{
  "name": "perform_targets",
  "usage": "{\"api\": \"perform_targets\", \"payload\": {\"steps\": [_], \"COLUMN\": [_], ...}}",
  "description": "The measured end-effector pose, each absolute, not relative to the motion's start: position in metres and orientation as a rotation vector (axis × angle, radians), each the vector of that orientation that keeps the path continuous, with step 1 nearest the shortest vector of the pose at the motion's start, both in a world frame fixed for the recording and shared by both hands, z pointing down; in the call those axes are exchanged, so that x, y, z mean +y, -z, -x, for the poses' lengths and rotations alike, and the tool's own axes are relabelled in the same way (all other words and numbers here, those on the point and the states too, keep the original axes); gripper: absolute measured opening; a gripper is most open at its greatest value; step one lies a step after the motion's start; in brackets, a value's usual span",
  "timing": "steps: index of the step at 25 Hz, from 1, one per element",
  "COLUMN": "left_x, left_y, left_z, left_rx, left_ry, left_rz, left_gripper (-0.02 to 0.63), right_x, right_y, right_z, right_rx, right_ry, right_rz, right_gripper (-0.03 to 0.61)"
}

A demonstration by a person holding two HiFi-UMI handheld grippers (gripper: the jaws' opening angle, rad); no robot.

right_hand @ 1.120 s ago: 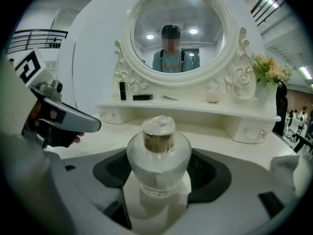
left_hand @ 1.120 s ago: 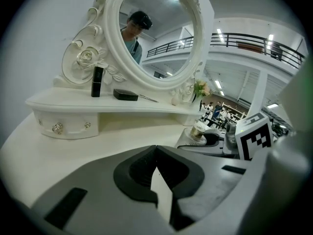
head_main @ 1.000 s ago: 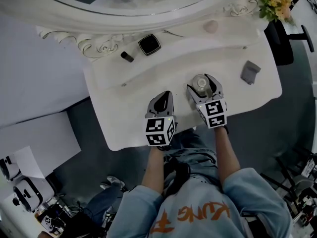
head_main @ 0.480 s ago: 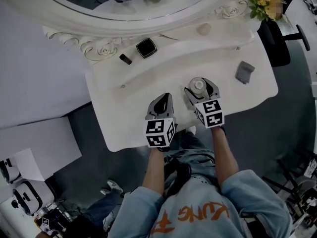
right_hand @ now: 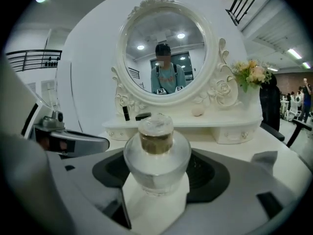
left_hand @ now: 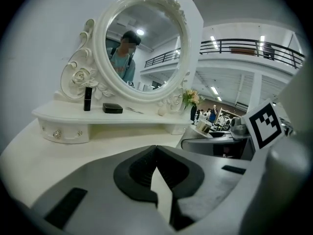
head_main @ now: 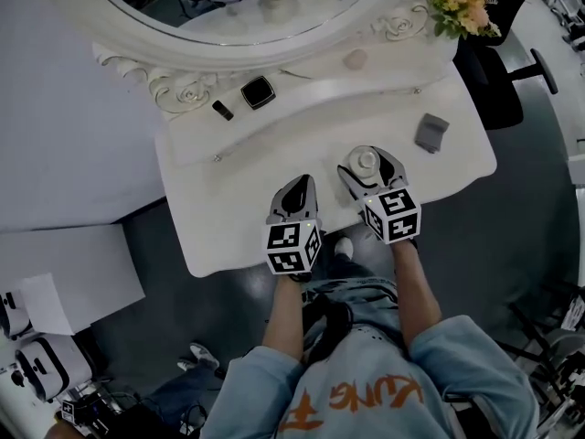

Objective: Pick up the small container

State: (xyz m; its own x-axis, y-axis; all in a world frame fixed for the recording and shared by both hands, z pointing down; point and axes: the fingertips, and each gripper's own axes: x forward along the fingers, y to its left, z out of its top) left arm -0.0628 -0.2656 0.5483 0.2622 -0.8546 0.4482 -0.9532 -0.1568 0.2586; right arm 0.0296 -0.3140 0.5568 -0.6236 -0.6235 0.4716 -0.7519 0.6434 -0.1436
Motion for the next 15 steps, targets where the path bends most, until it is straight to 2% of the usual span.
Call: {"api": "perform_targets", "payload": {"steps": [15], "left_x": [-0.277], "left_y": [-0.481], "left_z": [0.035], "left_rx": [-1.725], "left_ry": [-0.121], "left_rz": [-2.166], "left_gripper": [0.021], "right_x": [-0.323], "right_y": [-0.466], "right_z": [-0.080], "right_rx": [-2.579], "right_ry": [-0.283], "right_rz": [-1.227], "right_gripper": [0.328]}}
